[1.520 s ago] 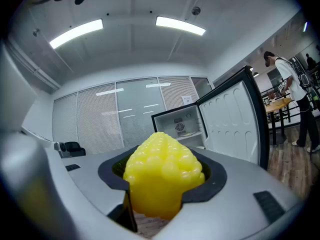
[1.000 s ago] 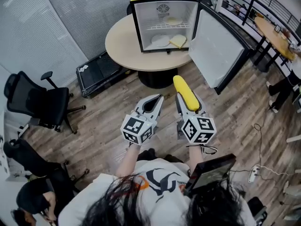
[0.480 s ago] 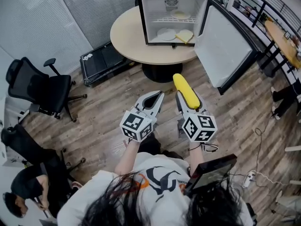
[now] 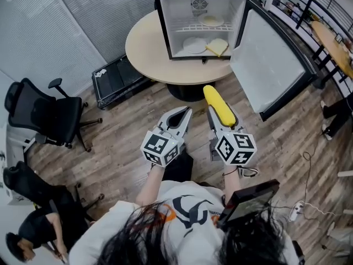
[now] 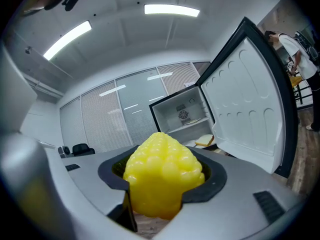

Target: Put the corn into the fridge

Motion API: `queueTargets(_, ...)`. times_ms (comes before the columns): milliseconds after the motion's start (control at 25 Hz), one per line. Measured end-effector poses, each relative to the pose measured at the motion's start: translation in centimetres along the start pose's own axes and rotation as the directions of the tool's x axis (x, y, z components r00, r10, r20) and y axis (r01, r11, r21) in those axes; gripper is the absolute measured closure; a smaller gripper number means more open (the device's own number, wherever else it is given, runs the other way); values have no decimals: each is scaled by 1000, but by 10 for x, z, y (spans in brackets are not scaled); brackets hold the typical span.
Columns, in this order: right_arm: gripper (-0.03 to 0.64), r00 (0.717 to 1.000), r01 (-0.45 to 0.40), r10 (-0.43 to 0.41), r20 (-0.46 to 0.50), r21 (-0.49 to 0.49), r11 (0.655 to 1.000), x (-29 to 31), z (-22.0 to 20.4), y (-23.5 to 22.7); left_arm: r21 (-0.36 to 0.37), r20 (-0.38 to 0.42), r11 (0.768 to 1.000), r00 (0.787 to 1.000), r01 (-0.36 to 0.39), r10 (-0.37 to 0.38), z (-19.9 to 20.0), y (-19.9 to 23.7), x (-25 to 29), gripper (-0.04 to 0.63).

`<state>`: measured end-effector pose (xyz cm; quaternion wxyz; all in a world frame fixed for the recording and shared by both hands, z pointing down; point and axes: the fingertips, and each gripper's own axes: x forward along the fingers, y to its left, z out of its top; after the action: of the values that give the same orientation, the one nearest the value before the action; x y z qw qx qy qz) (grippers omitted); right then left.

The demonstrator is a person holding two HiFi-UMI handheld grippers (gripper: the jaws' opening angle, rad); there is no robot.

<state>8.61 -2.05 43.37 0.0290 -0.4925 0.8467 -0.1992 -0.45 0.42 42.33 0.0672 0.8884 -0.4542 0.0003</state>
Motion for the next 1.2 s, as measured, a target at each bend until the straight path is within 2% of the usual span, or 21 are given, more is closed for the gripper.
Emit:
queueTargets(360,368,998,57,-57,7,35,998,102,25,-21,-1,-16,998,998,65,-65,16,86,65,584)
queueTargets(560,368,997,81,-81,3,42,996,155,36,-24,59,-18,984,985,171,-170,26,122,94,583)
queueTargets(880,368,990,144,-144,-10,53,988,208,39,-36,-1,-24,978,978,207,-207,24,176,131,584)
queueTargets(1200,368,973,231,-231,-9,55,971,220,46,-65,-31,-42,970,969,241,-242,18,191,147,583)
